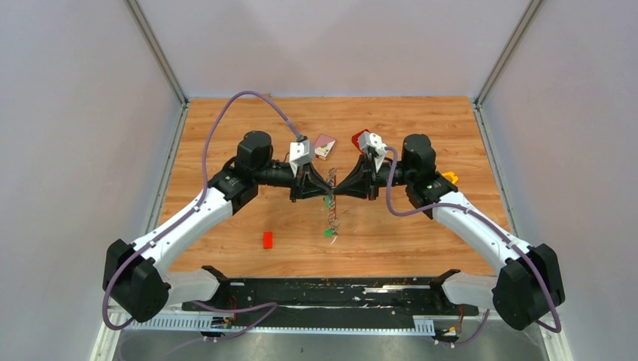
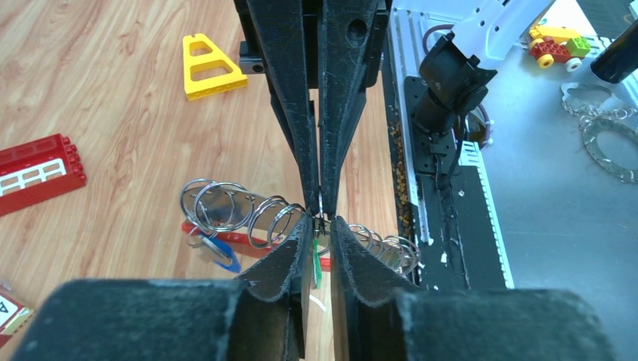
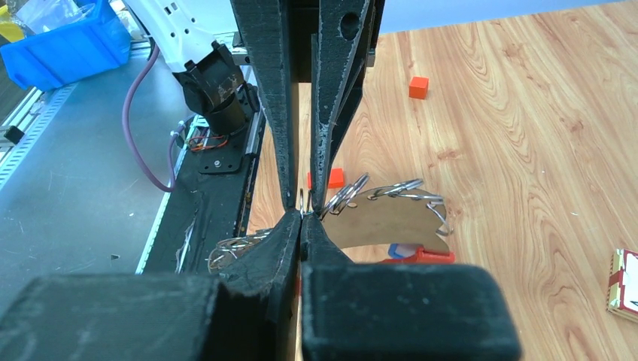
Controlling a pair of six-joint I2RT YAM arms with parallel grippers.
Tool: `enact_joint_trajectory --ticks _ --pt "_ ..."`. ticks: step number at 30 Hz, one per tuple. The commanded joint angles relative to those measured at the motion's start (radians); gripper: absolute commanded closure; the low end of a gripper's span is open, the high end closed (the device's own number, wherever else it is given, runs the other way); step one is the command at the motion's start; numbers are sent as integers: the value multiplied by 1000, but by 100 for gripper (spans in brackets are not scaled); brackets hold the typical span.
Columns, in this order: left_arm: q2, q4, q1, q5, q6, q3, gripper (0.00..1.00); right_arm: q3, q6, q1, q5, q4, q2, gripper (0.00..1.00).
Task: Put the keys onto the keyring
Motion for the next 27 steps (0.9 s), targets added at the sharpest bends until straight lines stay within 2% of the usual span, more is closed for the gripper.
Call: enact_joint_trajectory --ticks 1,5,8,11,19,23,27 --pt "25 3 0 27 -31 14 83 21 -1 -4 11 73 -27 100" --pt "37 0 0 17 -31 22 99 17 -8 -4 17 68 -29 100" --pt "27 -30 0 -17 -6 35 100 17 -45 -3 33 32 -33 100" --pt "18 -156 -1 -77 87 73 100 32 -144 -3 70 -66 -46 98" --pt "20 -435 -53 -261 292 197 100 59 -318 -3 135 -228 -83 67" --pt "46 -532 -95 -345 328 276 100 52 -339 1 108 -239 -91 59" --pt "71 -617 -147 -426 358 345 100 53 -342 16 96 -232 -80 58"
